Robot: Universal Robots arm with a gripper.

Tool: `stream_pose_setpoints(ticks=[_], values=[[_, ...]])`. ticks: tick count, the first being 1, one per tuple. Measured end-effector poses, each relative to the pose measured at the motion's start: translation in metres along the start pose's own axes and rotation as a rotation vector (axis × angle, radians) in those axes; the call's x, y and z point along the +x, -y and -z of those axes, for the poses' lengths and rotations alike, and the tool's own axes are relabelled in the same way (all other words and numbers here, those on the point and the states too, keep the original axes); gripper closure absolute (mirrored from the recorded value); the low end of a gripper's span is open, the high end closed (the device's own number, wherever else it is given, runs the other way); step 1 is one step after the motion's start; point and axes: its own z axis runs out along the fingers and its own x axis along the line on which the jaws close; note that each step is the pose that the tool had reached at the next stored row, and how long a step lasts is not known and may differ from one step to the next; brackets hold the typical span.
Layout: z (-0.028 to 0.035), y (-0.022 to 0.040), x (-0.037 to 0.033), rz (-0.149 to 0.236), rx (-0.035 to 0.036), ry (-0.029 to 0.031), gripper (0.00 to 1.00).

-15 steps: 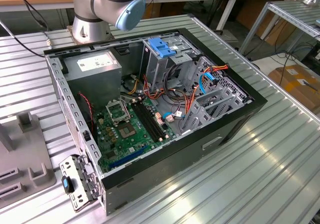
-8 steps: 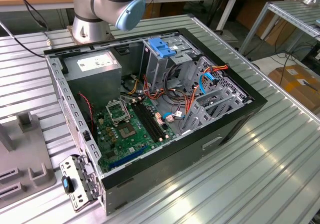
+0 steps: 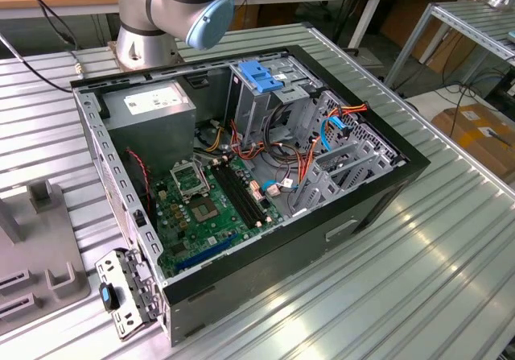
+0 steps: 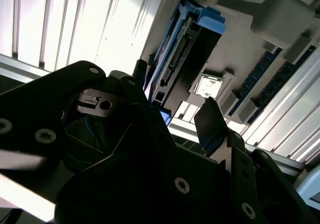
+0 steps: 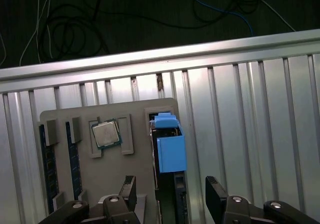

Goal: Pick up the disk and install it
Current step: 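Pick up the disk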

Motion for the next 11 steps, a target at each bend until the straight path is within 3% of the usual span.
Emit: stream_pose_setpoints(ticks=[6, 11], values=[[-0.0026, 0.0000, 0.0000, 0.000, 0.0000, 0.0000, 0.34], [-0.0094, 0.0000, -0.0001, 0.000, 0.0000, 0.0000, 0.34]])
